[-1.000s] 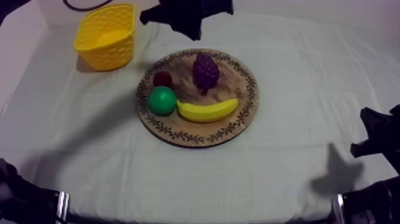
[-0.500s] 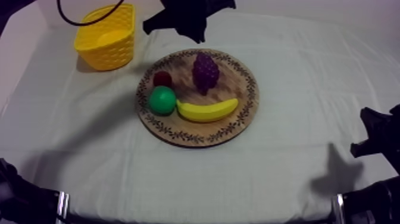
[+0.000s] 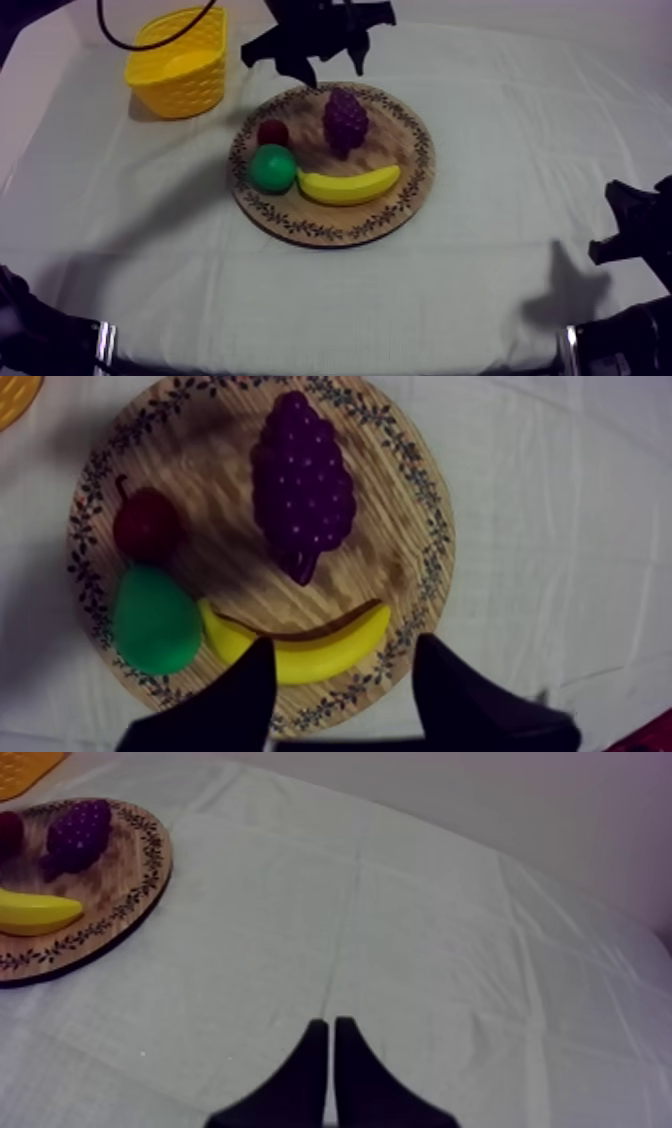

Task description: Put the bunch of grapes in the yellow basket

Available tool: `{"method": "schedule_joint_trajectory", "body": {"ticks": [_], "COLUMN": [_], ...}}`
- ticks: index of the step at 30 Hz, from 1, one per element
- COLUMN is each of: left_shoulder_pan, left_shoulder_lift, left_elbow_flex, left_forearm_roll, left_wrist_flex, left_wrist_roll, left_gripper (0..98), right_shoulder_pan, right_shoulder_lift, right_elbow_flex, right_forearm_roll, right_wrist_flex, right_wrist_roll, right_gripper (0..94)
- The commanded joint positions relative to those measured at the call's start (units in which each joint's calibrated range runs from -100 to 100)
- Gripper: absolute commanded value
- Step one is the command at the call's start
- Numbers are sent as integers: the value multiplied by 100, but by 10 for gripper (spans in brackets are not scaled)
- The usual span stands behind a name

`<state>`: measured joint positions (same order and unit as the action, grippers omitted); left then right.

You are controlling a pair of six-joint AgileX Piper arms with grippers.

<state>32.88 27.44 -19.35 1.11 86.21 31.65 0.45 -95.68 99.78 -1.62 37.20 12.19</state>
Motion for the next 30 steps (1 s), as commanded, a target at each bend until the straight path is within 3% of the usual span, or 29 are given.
{"method": "schedule_joint_trajectory", "body": {"ticks": [1,7,30], "left_shoulder_pan": [3,14,-87], "left_shoulder_lift": [7,30,472], "left_elbow_flex": [6,4,438], "left_forearm_roll": [-13,-18,73], "left_wrist_flex": [-53,-222,-1159], "left_wrist_roll": [0,-74,-384], "left_gripper": [634,693,749], "right_shoulder_pan": [0,0,0], "right_shoulder_lift": [0,0,0], "right_elbow_flex": [-1,-1,-1], "right_forearm_roll": [-2,-2,-2], "right_wrist_flex": [-3,-3,-3], "right_wrist_roll": [0,0,0], "right_gripper": [5,5,5]}}
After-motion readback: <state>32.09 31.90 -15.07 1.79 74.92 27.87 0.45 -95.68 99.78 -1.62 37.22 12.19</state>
